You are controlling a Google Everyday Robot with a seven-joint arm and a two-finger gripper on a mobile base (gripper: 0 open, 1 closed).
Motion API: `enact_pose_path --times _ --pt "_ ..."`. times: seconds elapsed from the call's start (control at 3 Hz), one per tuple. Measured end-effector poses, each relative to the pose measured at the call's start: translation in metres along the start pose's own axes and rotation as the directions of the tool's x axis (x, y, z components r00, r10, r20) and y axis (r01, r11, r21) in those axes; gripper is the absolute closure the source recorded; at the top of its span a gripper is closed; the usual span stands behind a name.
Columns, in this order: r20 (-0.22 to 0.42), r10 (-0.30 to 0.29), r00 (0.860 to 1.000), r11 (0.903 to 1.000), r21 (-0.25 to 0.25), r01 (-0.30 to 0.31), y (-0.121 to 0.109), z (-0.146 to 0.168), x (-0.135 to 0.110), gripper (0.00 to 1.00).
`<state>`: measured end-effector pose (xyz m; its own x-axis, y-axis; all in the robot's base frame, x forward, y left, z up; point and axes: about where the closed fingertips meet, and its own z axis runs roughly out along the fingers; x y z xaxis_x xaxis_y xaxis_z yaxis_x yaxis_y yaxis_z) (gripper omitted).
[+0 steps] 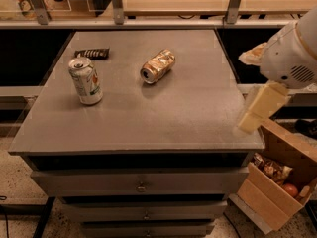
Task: Knock 7up can over
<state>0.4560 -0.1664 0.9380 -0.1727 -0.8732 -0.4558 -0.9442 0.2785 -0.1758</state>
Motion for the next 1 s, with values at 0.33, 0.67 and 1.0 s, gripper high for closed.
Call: enact_pose_path --times 0.33,0.67,1.0 --pt "0.196 0.004 0.981 0.9999 -0.011 -0.002 -0.005 0.045 -0.045 0.00" --pt "0.238 0.006 0.971 0.9992 0.037 -0.015 -0.017 0.042 -0.060 0.00" --pt "0.235 0.005 0.972 0.9992 0.037 -0.014 -0.017 0.042 -0.059 0.00"
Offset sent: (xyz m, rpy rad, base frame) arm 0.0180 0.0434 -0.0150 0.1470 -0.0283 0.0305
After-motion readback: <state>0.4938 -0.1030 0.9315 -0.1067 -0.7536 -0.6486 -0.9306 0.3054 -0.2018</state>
